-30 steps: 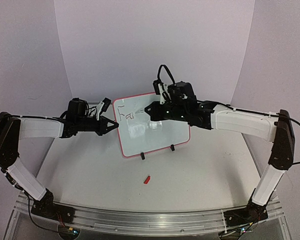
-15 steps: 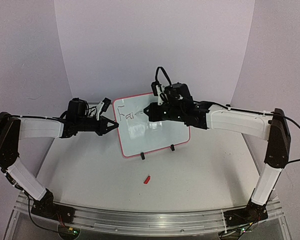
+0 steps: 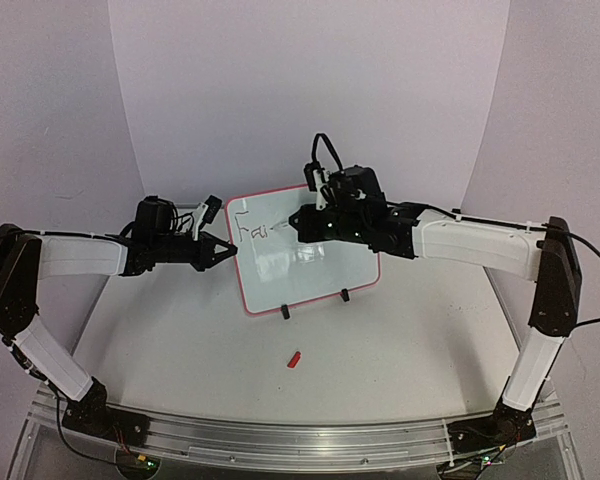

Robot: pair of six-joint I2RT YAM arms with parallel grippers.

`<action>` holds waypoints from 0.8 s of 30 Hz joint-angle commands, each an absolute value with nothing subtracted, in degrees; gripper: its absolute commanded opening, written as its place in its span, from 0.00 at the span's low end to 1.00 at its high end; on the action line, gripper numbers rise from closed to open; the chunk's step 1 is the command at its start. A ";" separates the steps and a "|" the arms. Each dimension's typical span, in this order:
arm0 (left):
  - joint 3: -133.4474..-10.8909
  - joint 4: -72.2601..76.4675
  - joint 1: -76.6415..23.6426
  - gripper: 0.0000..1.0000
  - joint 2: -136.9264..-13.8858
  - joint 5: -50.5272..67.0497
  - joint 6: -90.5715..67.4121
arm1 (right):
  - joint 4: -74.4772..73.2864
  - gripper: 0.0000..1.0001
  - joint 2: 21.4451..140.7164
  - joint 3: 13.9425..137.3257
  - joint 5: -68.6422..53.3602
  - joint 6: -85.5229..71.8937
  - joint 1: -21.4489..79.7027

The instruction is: Write a sentence on the whiteboard

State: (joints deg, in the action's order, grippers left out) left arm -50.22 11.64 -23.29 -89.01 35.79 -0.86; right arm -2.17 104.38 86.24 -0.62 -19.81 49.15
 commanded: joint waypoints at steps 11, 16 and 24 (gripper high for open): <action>-50.89 10.35 -23.26 0.00 -90.20 31.55 3.21 | -0.44 0.00 100.42 84.58 4.66 -19.56 48.16; -50.89 10.30 -23.20 0.00 -90.17 31.63 3.26 | -0.44 0.00 100.22 84.68 2.90 -19.46 48.10; -50.98 10.45 -23.26 0.00 -90.40 31.63 3.24 | -0.44 0.00 98.65 85.94 -4.45 -19.33 48.14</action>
